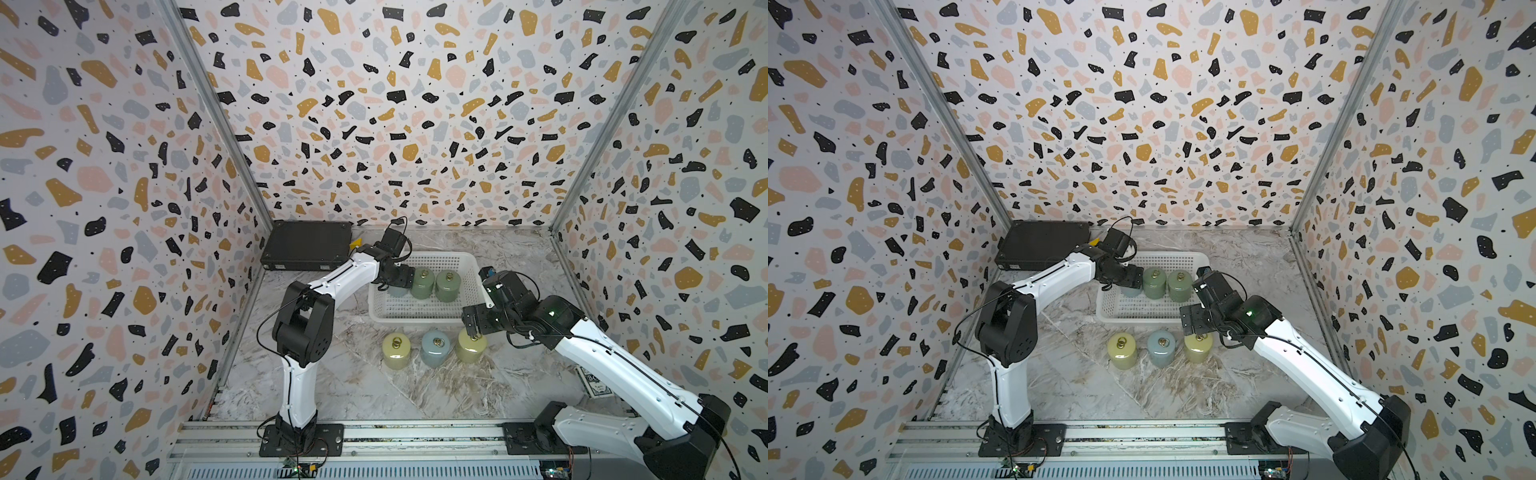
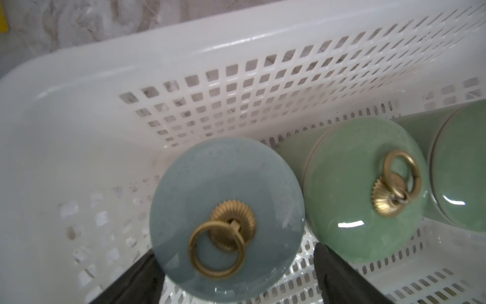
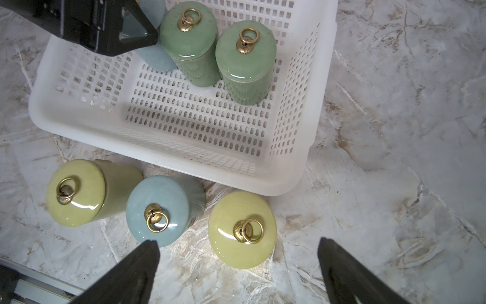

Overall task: Take the tea canister out of the basket
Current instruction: Pick up the tea canister from the basket.

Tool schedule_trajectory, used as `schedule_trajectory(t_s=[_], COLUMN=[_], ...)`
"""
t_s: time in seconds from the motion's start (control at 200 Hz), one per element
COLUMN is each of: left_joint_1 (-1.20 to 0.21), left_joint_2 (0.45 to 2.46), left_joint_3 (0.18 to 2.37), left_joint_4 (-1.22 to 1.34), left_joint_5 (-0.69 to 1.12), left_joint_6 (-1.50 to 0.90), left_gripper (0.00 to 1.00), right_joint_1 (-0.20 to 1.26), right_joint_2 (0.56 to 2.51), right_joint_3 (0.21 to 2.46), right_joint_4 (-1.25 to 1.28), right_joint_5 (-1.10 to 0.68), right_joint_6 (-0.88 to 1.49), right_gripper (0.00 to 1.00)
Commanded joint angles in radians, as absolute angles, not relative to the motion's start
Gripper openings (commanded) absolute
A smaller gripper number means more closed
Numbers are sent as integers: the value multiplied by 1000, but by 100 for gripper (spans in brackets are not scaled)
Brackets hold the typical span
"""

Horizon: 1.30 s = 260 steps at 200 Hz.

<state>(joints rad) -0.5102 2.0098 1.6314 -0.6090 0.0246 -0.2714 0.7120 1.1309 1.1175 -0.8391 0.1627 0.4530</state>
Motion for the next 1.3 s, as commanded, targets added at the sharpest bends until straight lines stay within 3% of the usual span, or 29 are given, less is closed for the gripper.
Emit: schedule_trajectory(t_s=[0.0,0.941,1.297], left_joint_1=[-502,-495,-495], left_joint_2=[2037,2197,2190], left_joint_3=[1679,1758,1779], left_joint_4=[-618,-656,-666], left_joint_5=[17,0,14], left_joint_6=[-239,-222,-227], left_gripper=[92,94,83], right_joint_1=[713,713,713], right_joint_2=[1113,1141,1108], right_joint_3=[1163,1174,1150], right_joint_4=[-865,-866,-874], right_joint_5=[177,170,178], right_joint_6=[462,466,480], right_gripper=[99,99,99])
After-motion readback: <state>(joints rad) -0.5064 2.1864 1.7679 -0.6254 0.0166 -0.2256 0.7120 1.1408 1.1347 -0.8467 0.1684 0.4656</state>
